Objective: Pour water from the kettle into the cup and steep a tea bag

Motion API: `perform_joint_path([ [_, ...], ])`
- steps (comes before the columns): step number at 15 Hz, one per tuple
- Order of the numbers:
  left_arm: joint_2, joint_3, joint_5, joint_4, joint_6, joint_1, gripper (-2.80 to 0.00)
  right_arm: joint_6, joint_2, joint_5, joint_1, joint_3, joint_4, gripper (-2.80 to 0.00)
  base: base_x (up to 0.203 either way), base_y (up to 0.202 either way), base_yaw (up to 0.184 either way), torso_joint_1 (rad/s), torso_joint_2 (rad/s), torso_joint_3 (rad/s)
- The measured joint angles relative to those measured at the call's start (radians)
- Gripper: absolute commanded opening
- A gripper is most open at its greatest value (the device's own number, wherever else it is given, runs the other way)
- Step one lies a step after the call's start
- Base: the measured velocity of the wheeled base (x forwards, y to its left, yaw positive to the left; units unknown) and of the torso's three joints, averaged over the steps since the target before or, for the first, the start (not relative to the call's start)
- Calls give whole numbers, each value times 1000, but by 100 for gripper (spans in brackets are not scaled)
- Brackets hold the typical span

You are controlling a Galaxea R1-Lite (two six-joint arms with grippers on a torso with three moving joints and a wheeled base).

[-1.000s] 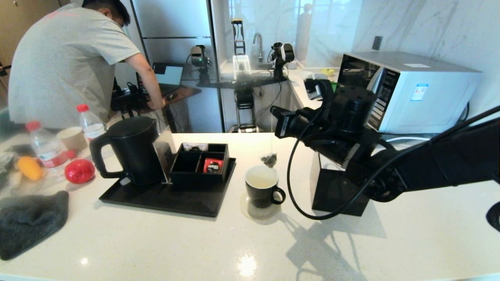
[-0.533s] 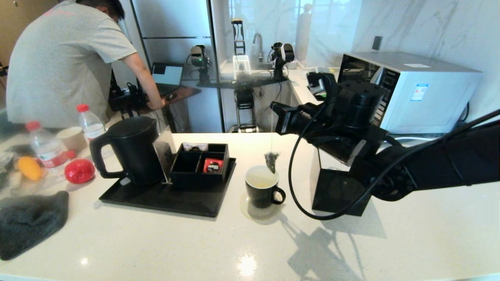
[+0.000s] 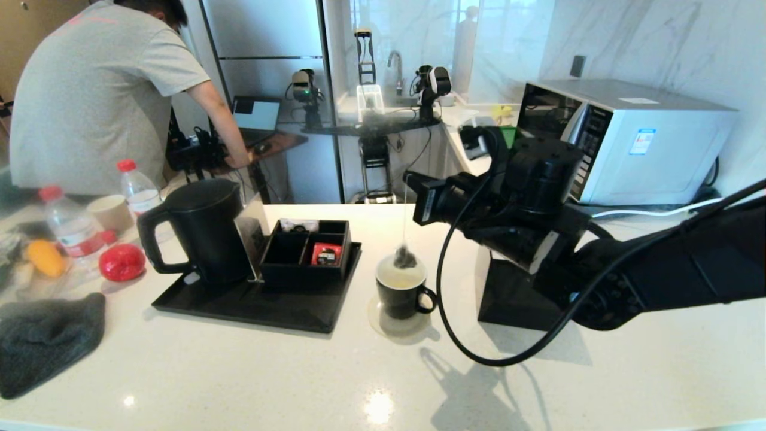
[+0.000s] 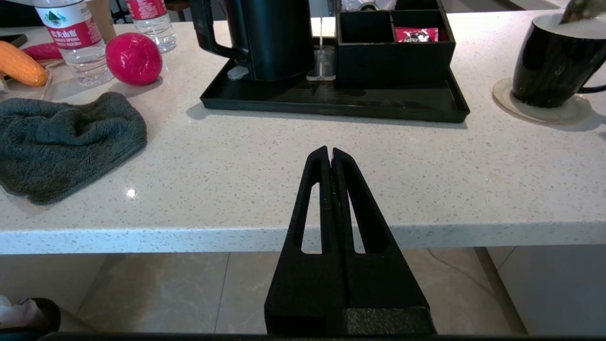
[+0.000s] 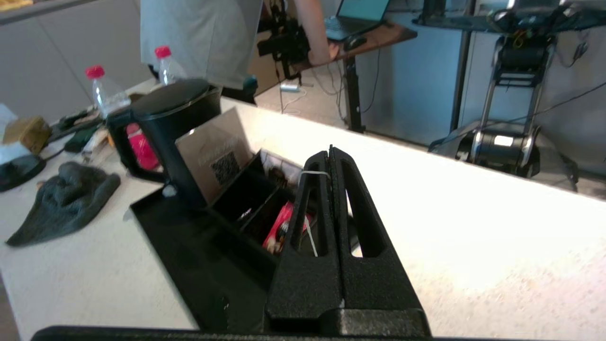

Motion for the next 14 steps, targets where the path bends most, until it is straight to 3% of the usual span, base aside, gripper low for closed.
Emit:
perform_joint_path([
  [14,0,0,0,0,0,0,-280,-2,33,2,50,168,-52,-280,0,0,0,0,0,0],
])
